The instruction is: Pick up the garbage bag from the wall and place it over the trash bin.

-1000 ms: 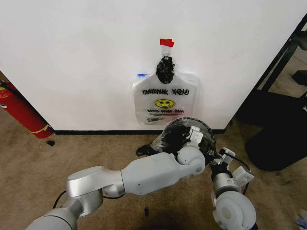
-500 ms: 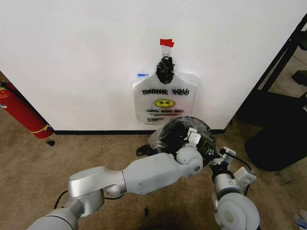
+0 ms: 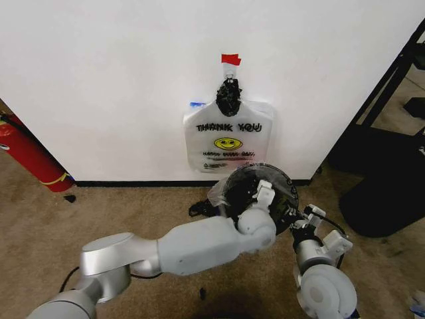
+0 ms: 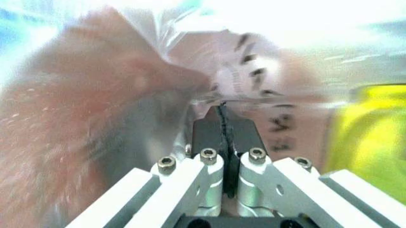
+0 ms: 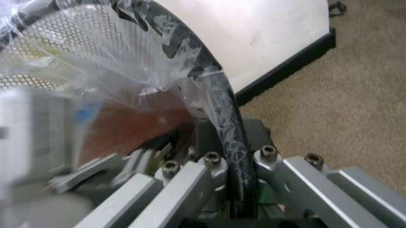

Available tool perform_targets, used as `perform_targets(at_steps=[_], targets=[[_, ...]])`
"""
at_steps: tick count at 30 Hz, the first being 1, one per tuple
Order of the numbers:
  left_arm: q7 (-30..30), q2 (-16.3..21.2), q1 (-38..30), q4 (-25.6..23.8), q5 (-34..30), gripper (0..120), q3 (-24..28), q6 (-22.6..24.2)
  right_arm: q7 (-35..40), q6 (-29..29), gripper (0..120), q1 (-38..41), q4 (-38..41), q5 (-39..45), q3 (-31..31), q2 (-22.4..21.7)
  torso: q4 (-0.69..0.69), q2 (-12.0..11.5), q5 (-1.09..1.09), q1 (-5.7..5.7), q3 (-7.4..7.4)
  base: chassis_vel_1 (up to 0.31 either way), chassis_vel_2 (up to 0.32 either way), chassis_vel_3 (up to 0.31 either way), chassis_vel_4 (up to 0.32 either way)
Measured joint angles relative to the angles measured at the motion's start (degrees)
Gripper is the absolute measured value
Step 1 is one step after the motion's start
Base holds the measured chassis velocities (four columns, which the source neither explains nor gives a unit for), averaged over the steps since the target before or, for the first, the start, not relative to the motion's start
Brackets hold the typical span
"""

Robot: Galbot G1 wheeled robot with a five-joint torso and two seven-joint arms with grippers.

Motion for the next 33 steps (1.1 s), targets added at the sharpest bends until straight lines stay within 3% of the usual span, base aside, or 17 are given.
perform_targets(at_steps=[5,10,16,33], targets=[[-0.1,1.6,-0.8,-4.0,-2.3,0,0.0,1.1,-0.3,0.1,0,-0.2,-0.4,-1.5,-0.1,0.3,0.01,0.0,0.0,0.0,0.0,0.0,0.0,0.0,0.0],[-1.0,1.6,-1.6,-4.4,-4.6,0,-0.1,3.6,-1.6,0.6,0,-0.7,-0.3,-5.0,-0.9,0.8,0.0,0.0,0.0,0.0,0.0,0.0,0.0,0.0,0.0],[-1.7,1.1,-1.1,-1.6,-6.9,0,-0.4,7.6,-4.1,2.0,0,-2.4,2.1,-11.5,-2.0,0.6,0.0,0.0,0.0,0.0,0.0,0.0,0.0,0.0,0.0],[3.4,-0.1,0.4,3.8,-5.9,0,-2.1,8.2,-6.5,3.2,0,-4.9,4.0,-16.0,-4.1,-0.4,0.0,0.0,0.0,0.0,0.0,0.0,0.0,0.0,0.0]])
